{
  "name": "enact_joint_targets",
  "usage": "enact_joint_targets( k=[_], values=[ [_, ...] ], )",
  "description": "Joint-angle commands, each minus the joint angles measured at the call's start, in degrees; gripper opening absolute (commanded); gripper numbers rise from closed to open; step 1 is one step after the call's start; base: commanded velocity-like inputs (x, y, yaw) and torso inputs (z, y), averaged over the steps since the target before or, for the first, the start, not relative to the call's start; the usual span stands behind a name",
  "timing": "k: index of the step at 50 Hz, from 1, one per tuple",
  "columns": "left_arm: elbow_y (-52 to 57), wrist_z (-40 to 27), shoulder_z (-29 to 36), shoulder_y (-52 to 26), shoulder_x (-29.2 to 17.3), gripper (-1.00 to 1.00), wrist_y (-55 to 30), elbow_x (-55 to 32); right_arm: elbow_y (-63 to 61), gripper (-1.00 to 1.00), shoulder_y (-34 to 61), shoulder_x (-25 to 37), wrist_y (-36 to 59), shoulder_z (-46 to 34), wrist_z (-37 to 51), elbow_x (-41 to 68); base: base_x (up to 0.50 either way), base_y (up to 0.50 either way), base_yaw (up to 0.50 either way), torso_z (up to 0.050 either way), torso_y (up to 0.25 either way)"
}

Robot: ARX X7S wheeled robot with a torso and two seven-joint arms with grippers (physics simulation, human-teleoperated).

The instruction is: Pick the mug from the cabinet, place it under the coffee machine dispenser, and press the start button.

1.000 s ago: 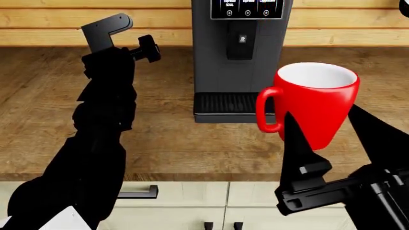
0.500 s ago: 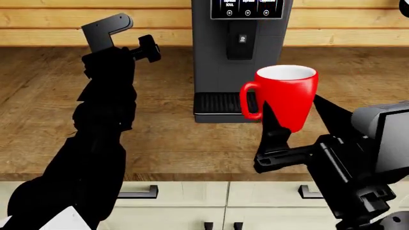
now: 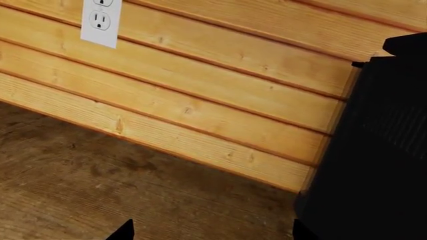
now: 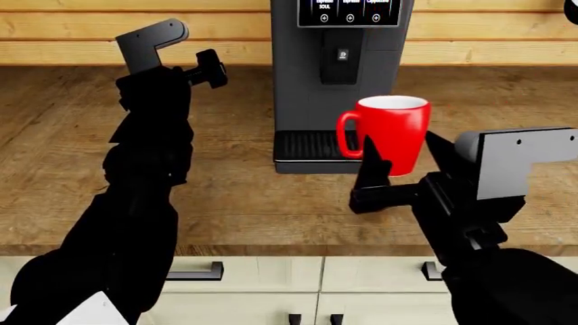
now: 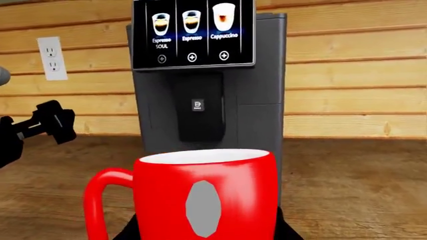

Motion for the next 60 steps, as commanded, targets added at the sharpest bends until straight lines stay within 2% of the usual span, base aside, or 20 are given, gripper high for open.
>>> enact_joint_targets(
  k=[1,15,26,35,60],
  values=[
    [0.0,0.0,0.2,0.0,0.0,1.00,0.1,0.0,3.9,-1.00,-0.6,0.5,-5.9,-5.3,-5.0,-9.1,0.00,0.00,0.00,0.000,0.000],
    [0.0,0.1,0.3,0.1,0.0,1.00,0.2,-0.1,8.1,-1.00,0.2,0.1,-10.2,-9.7,-6.7,-13.5,0.00,0.00,0.00,0.000,0.001],
    [0.0,0.1,0.4,0.1,0.0,1.00,0.2,-0.1,14.3,-1.00,-1.0,-0.8,-18.8,-15.0,-9.6,-20.3,0.00,0.00,0.00,0.000,0.000],
    [0.0,0.2,0.5,0.0,0.0,1.00,0.2,-0.2,17.8,-1.00,-0.3,-1.6,-22.0,-17.6,-10.5,-23.1,0.00,0.00,0.00,0.000,0.000],
    [0.0,0.3,0.8,0.0,0.0,1.00,0.3,-0.2,25.2,-1.00,0.1,-3.2,-27.7,-18.9,-12.2,-24.9,0.00,0.00,0.00,0.001,0.001]
  ],
)
